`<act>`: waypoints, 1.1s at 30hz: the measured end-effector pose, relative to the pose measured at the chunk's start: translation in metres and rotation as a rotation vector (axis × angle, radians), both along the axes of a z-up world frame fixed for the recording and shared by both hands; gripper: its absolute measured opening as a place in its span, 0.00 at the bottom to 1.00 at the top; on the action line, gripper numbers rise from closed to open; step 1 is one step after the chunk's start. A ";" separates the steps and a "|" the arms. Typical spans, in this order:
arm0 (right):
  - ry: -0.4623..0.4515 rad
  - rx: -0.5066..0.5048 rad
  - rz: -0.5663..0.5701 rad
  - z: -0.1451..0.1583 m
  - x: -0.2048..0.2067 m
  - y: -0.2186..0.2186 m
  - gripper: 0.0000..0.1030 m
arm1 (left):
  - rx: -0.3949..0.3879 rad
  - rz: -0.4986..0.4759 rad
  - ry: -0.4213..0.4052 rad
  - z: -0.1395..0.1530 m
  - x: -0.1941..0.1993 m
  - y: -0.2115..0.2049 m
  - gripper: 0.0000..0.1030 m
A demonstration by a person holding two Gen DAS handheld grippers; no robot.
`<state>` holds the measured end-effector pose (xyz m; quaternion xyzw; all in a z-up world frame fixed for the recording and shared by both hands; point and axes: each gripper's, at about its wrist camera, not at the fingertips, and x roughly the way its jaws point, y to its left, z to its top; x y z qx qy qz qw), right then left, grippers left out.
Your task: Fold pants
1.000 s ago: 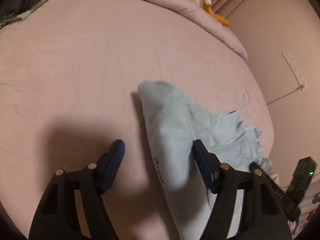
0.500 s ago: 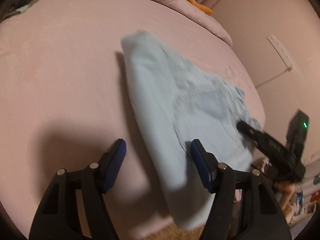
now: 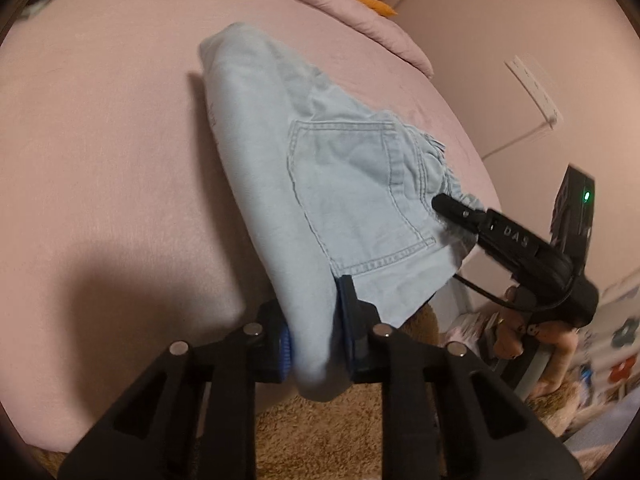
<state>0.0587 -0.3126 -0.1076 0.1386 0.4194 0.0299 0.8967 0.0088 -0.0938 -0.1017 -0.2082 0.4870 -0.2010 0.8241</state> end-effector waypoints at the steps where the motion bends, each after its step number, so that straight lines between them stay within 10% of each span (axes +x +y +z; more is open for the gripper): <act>1: -0.005 -0.002 -0.003 0.001 -0.001 0.000 0.30 | 0.019 -0.001 0.000 -0.002 -0.001 -0.003 0.18; 11: 0.024 0.032 -0.007 -0.011 0.007 -0.008 0.29 | 0.012 -0.029 0.047 -0.005 0.015 0.001 0.27; 18: 0.025 0.039 0.003 -0.012 0.005 -0.012 0.29 | 0.021 0.063 -0.032 0.026 0.056 0.030 0.53; 26: 0.028 0.050 0.013 -0.011 0.004 -0.014 0.29 | -0.029 0.171 0.013 0.014 0.125 0.053 0.51; 28: 0.025 0.055 0.019 -0.011 0.003 -0.016 0.29 | -0.024 0.186 0.032 0.007 0.132 0.054 0.26; 33: 0.022 0.067 0.025 -0.012 0.003 -0.020 0.29 | 0.085 0.181 0.006 0.006 0.136 0.048 0.24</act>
